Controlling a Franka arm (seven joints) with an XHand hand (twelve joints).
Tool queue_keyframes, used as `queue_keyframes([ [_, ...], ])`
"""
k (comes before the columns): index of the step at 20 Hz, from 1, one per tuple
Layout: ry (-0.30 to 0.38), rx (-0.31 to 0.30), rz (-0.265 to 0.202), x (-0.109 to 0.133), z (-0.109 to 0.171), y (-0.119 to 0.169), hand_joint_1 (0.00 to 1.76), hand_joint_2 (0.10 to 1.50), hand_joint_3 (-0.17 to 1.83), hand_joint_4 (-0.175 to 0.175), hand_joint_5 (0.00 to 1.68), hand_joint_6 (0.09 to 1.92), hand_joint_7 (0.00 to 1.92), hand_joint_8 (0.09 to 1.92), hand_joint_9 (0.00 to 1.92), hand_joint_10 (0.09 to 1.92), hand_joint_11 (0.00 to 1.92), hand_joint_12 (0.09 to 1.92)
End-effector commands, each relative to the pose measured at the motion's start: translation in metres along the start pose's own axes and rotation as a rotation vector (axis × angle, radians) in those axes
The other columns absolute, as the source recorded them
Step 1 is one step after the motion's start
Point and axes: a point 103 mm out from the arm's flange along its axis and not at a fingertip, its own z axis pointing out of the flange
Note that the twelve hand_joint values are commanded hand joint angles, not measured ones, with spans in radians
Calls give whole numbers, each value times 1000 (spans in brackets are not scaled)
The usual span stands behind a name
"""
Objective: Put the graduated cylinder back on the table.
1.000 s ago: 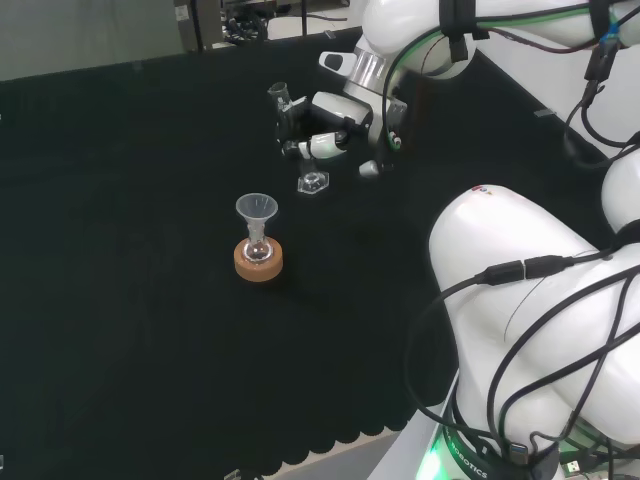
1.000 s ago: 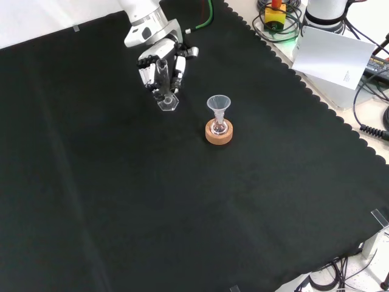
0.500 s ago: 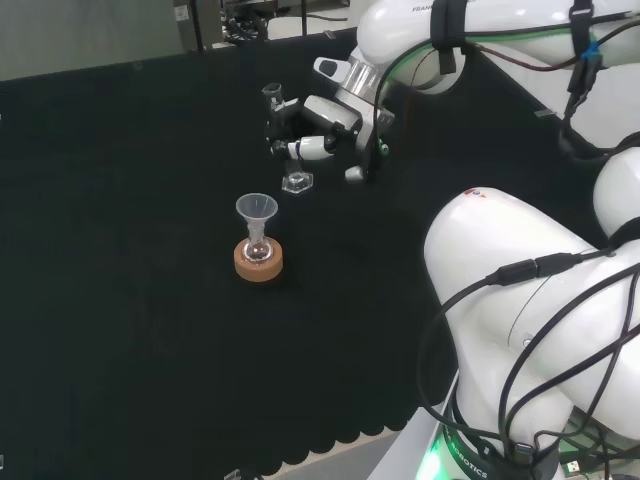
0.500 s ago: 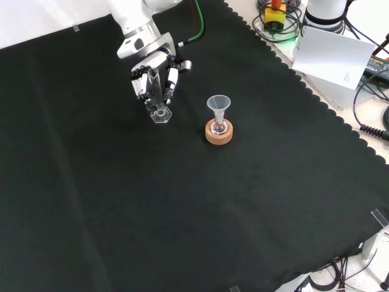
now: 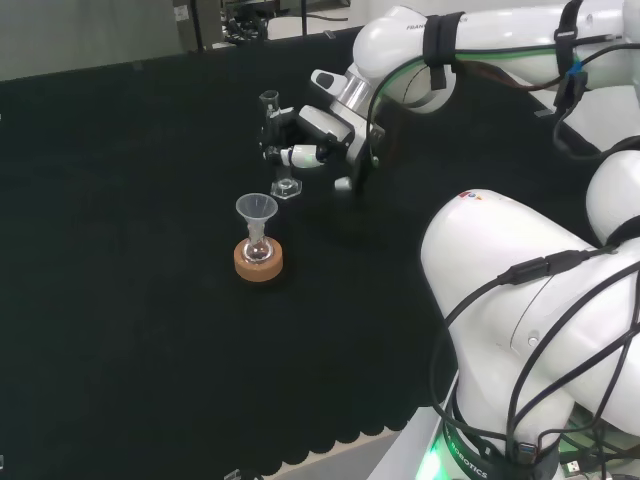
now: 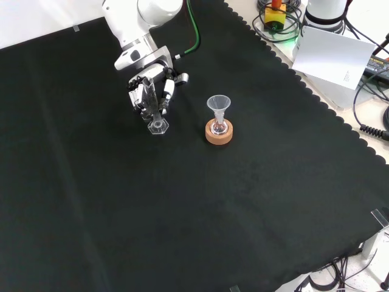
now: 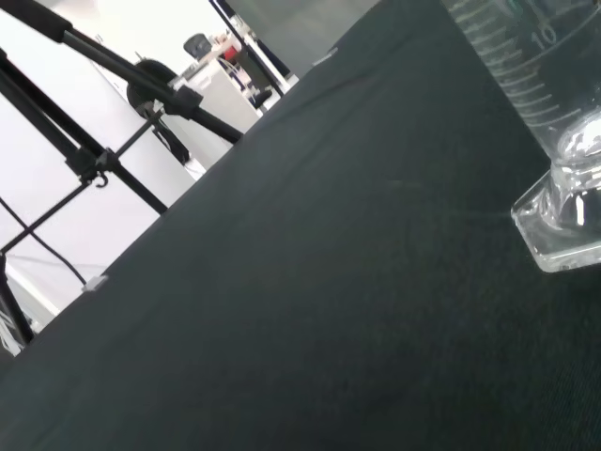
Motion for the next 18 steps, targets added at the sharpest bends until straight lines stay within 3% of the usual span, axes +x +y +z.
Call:
queue_keyframes([
  [1,15,-48,-9,-11,8,2,1114,1146,0,-100,933,1089,1250,220,1416,87,1249,734],
  [18,34,-38,7,-23,12,-1,1099,1170,7,-105,879,1165,1180,240,1374,87,1214,764],
])
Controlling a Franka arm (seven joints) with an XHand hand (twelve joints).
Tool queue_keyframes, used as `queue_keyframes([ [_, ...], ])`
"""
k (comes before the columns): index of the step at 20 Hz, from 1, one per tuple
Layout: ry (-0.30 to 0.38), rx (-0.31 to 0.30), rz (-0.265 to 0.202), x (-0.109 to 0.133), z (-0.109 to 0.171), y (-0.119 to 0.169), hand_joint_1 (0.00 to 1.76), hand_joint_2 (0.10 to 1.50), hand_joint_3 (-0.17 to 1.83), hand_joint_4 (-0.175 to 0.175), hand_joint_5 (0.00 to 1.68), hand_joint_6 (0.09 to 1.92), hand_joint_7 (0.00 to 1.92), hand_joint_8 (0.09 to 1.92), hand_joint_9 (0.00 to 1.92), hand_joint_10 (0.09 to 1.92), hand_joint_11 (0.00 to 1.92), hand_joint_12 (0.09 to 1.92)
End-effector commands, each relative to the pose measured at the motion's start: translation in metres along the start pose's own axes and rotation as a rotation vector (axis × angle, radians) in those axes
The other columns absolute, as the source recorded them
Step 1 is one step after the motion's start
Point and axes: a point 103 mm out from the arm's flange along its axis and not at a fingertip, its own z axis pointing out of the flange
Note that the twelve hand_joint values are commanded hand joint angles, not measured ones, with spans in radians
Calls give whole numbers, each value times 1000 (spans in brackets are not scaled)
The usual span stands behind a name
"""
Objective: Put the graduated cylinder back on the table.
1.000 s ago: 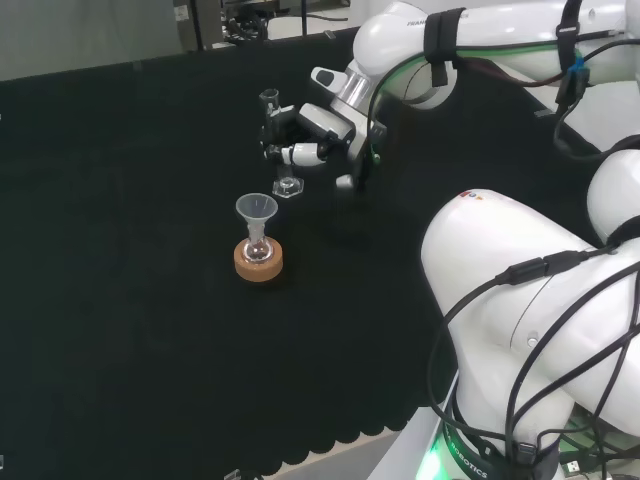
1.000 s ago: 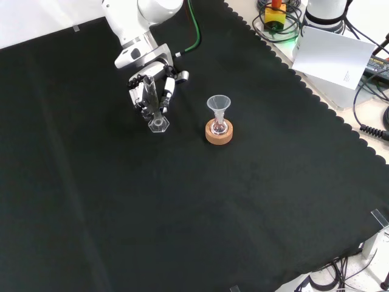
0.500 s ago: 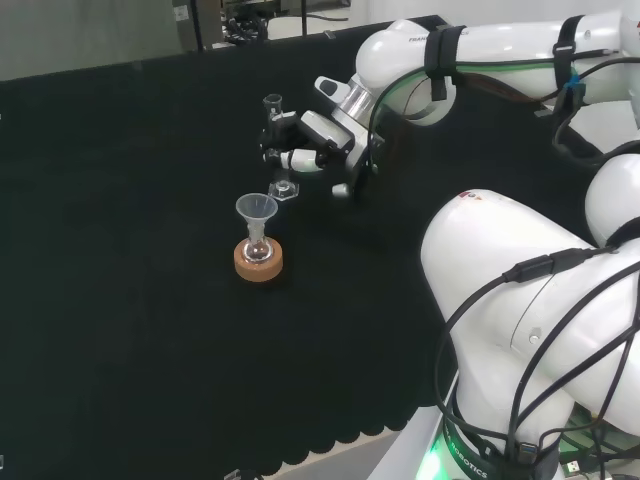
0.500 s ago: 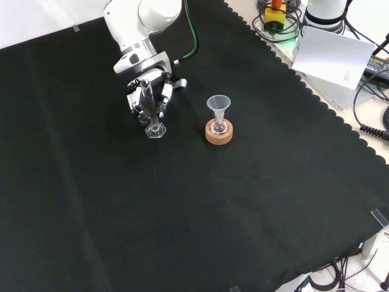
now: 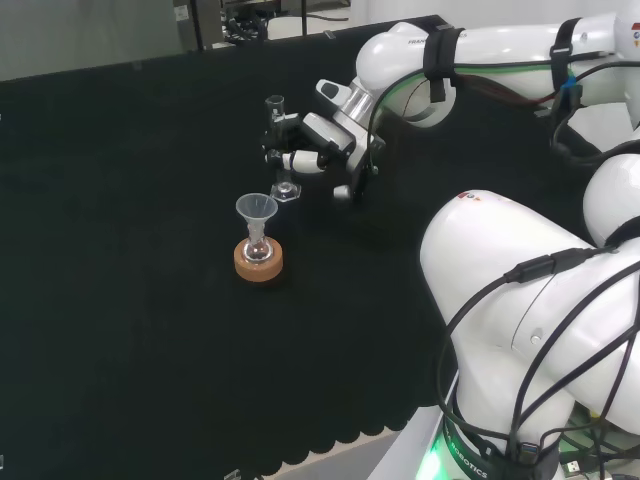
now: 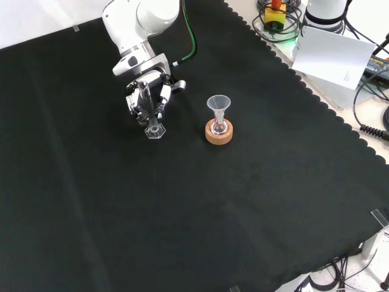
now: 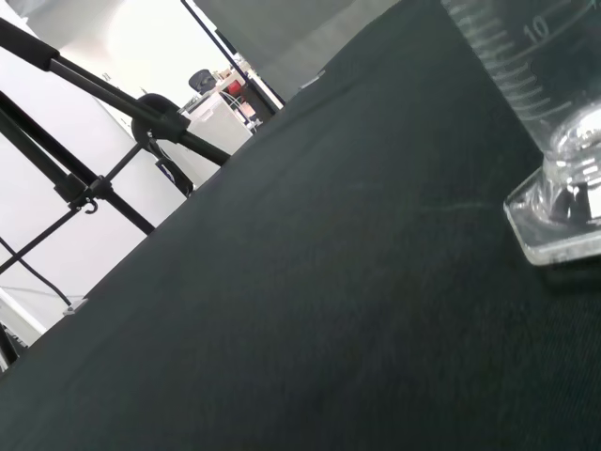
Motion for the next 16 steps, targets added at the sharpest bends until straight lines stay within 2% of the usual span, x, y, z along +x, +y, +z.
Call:
queue_keyframes([
  [1,23,5,0,-1,0,-3,1097,1176,6,-107,869,1178,1152,260,1361,87,1198,780],
  [4,44,10,-7,-2,3,-4,1075,1199,2,-91,822,1240,991,411,1296,87,1079,885],
  [6,46,14,-13,-2,3,-3,1070,1175,-21,-44,750,993,874,481,1241,87,983,941],
  [8,42,20,-21,0,2,-2,1053,1157,-63,-24,714,830,798,507,1202,87,907,992],
  [11,53,33,-19,1,2,-1,1019,1159,-158,-14,656,748,725,521,1140,87,816,1049],
  [16,60,43,-13,1,-1,-1,959,1095,-175,-20,533,641,624,531,1036,87,635,1180],
])
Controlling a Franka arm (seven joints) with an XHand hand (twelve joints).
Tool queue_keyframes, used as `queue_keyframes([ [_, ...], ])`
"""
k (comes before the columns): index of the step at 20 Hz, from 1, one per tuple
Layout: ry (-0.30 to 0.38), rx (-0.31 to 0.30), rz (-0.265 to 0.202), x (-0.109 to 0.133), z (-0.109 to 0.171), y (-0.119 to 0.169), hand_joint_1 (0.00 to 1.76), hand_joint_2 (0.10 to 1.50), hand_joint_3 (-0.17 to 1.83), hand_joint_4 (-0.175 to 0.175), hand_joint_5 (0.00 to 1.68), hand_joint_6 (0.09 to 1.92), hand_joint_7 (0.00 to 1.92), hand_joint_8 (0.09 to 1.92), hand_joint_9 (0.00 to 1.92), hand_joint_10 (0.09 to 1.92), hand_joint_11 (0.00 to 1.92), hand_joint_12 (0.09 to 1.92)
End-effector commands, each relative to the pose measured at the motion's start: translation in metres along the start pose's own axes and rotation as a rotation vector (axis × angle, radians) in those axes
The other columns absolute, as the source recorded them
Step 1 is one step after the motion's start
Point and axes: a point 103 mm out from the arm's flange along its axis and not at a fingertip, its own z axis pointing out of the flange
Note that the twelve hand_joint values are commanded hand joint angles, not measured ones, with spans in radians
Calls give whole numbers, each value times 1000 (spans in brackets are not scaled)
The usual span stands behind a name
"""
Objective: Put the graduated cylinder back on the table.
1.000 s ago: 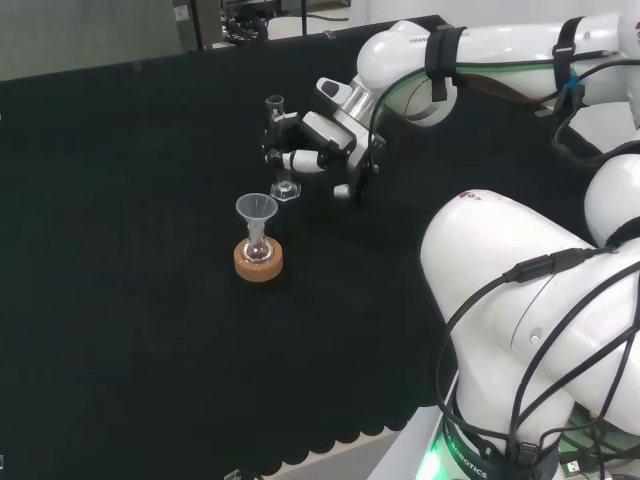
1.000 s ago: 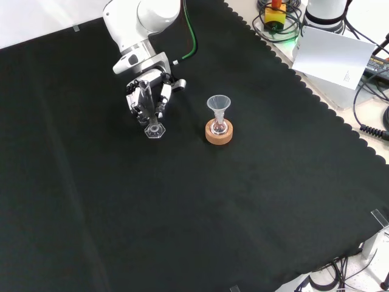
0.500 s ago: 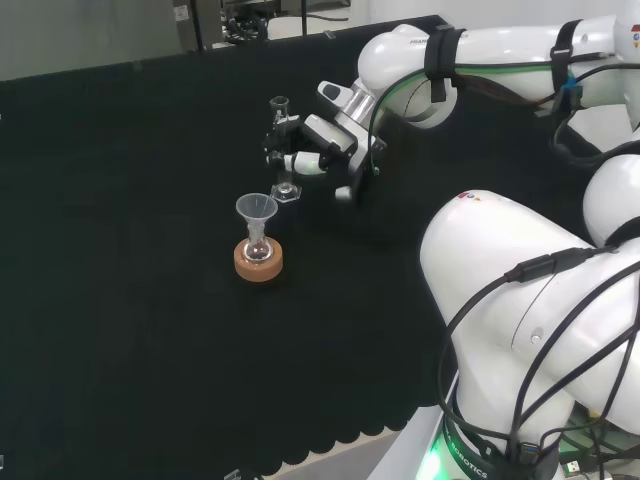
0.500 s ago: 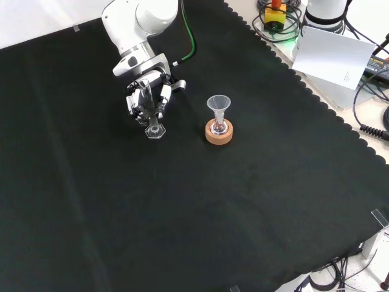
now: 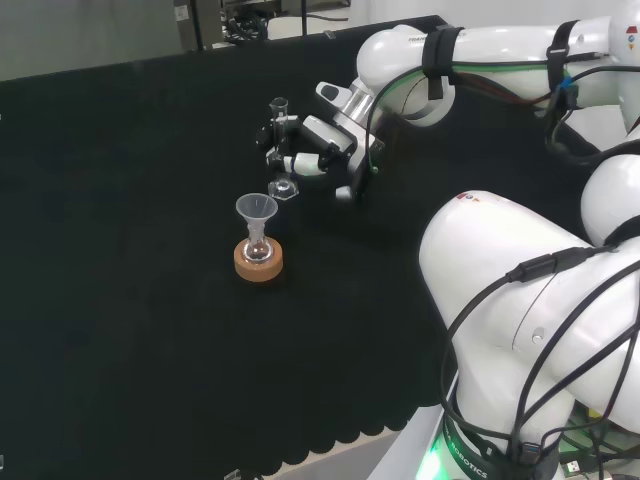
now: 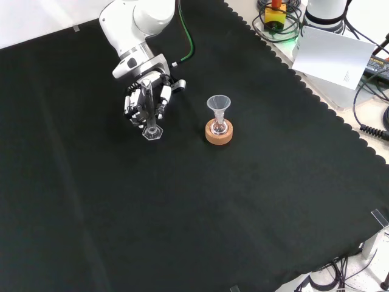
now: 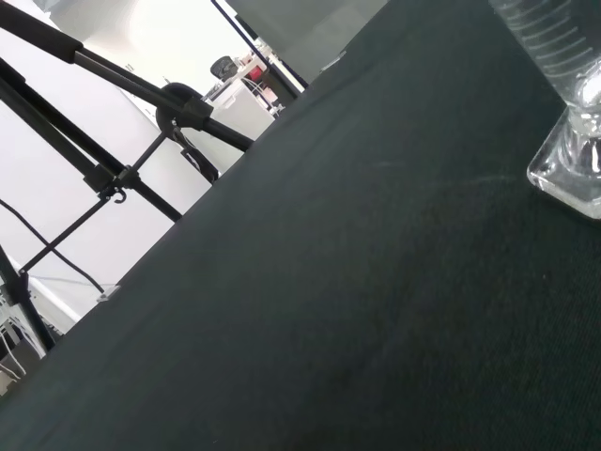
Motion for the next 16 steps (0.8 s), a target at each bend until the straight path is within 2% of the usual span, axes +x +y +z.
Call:
queue_keyframes([
  [1,12,17,6,1,-4,1,949,1082,-175,-23,509,605,607,536,1019,87,605,1203],
  [6,10,29,23,1,-11,3,900,1045,-175,-39,417,379,499,571,918,87,477,1273],
  [9,9,29,37,0,-19,2,865,1027,-175,-43,390,266,389,581,807,87,336,1320],
  [16,-24,1,81,4,-48,-9,822,1015,-175,-43,350,111,239,597,661,87,143,1367],
])
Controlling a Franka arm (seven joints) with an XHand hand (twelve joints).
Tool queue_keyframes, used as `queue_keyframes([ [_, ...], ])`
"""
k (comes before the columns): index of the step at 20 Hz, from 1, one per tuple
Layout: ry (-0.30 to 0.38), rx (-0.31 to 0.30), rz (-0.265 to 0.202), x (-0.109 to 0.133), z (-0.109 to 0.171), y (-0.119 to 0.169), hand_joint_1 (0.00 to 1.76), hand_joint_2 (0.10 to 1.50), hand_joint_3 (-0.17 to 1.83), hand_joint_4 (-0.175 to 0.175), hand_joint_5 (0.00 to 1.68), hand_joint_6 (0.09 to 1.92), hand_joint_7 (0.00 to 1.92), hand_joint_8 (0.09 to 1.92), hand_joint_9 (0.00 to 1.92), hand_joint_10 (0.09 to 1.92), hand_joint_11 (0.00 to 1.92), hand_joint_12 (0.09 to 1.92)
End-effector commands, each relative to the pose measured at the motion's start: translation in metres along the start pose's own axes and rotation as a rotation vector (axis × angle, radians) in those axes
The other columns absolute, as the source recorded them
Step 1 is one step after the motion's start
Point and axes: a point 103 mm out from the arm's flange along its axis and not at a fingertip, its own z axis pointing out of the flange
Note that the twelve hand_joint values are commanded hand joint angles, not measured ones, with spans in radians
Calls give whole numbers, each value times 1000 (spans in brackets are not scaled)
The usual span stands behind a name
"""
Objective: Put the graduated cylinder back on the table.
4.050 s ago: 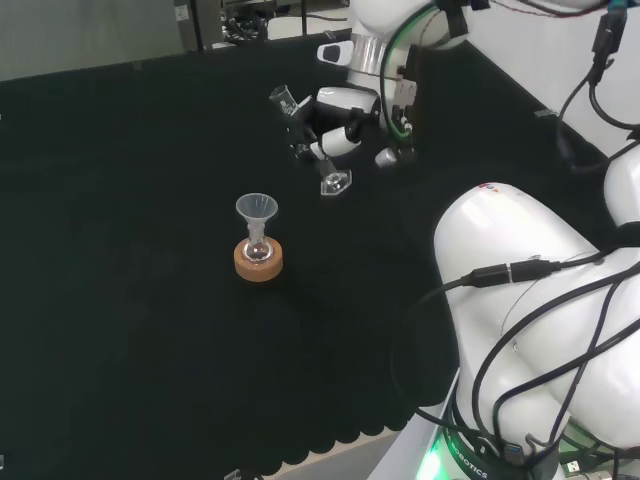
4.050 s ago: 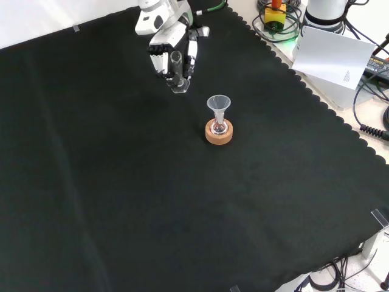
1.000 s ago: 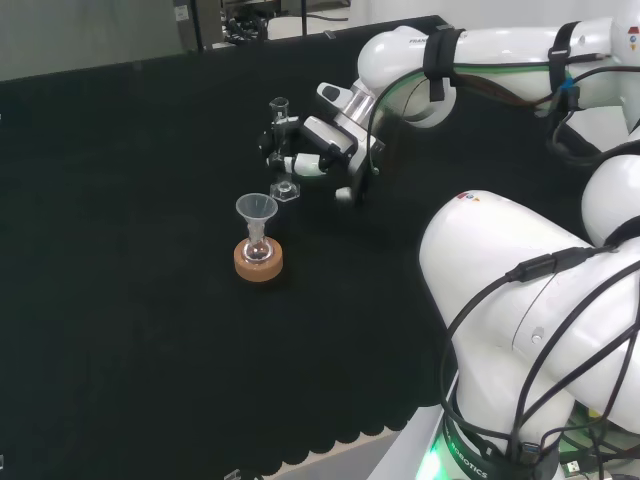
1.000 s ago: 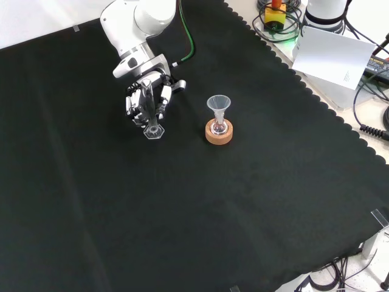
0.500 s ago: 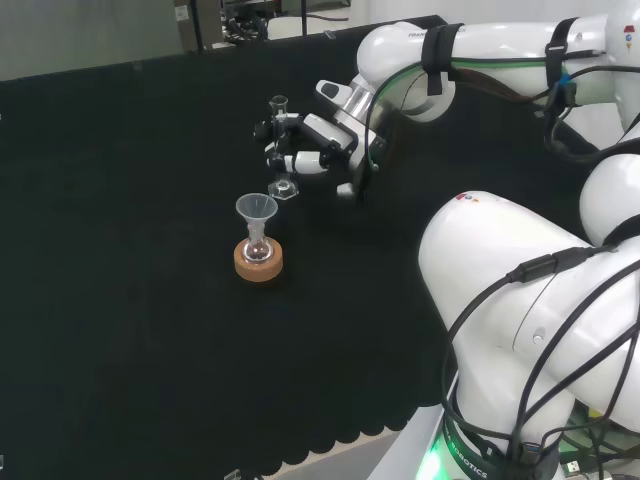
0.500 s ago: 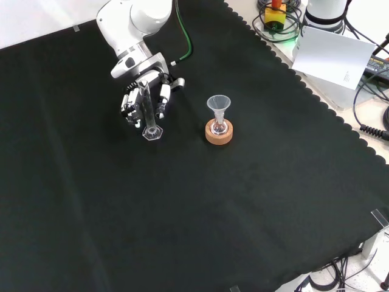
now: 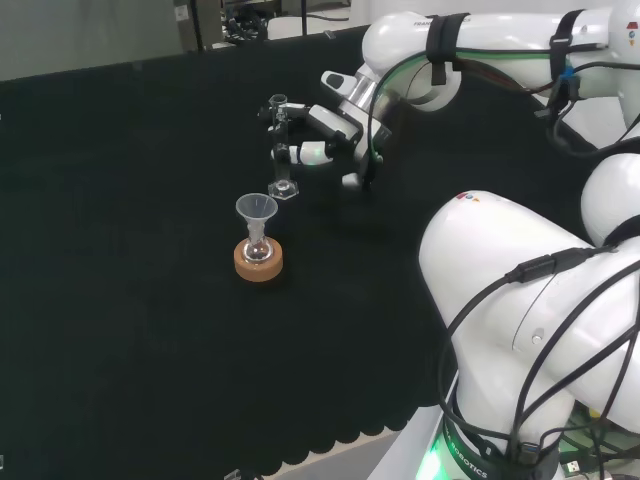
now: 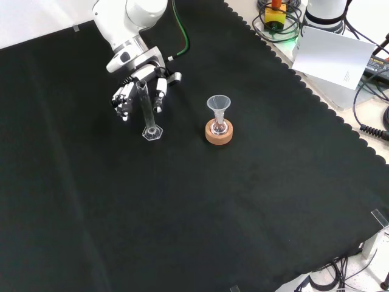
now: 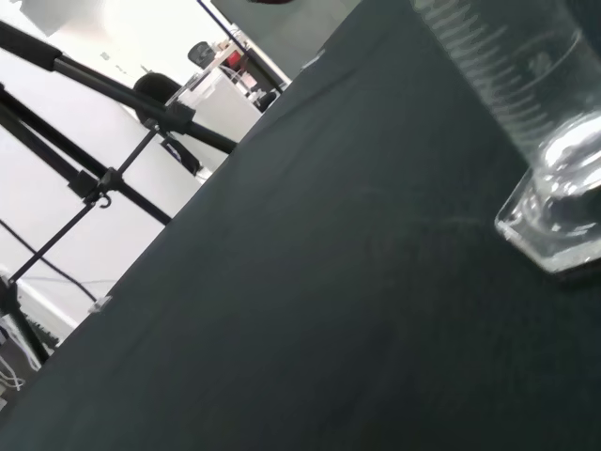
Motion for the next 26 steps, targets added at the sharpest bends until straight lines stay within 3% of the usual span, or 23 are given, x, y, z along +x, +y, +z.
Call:
queue_keyframes([
  [1,-39,-23,35,7,-28,-13,816,1014,-175,-40,340,95,227,599,650,87,128,1375],
  [10,-162,-30,104,46,-88,-59,770,1000,-175,-9,268,87,122,591,554,87,56,1429],
  [17,-354,-54,124,104,-131,-100,765,1003,-175,-10,311,87,197,633,606,87,118,1439],
  [26,-501,7,178,176,-160,-140,766,1007,-175,-11,341,87,203,630,592,87,180,1428],
])
